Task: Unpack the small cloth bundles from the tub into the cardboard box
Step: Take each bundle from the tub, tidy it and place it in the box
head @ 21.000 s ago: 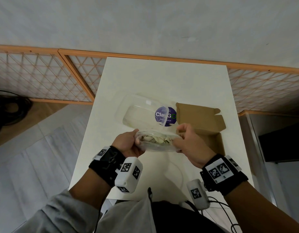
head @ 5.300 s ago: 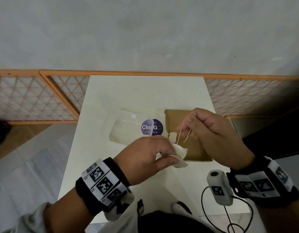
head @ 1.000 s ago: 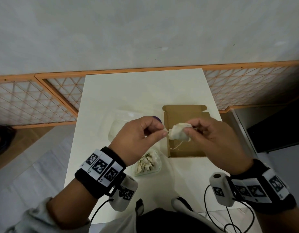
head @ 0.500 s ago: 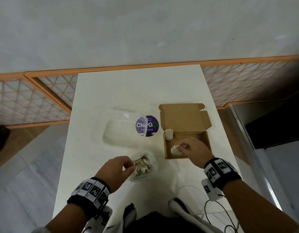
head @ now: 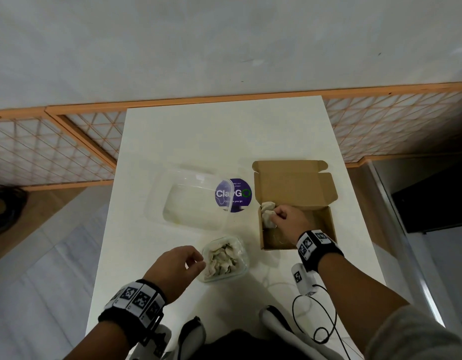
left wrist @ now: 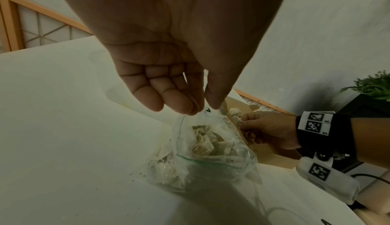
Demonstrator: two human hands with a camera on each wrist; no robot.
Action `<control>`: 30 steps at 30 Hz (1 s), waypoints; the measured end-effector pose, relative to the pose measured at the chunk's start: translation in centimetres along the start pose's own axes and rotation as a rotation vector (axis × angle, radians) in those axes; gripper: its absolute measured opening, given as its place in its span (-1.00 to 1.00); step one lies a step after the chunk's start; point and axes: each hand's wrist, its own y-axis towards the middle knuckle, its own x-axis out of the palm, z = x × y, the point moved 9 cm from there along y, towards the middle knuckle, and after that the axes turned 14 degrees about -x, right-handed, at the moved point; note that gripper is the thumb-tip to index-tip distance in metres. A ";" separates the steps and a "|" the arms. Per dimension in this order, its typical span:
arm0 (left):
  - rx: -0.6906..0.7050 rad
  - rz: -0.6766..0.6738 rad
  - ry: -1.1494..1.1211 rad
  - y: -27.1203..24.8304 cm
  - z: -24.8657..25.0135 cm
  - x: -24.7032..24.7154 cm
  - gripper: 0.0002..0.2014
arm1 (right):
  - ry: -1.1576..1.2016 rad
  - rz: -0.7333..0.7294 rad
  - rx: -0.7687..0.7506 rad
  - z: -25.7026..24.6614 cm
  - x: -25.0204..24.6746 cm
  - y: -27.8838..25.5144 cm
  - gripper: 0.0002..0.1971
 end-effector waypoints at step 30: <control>-0.061 -0.005 -0.040 1.5 -1.2 3.3 -0.62 | -0.403 -0.370 -0.597 -11.9 11.7 -7.7 -0.43</control>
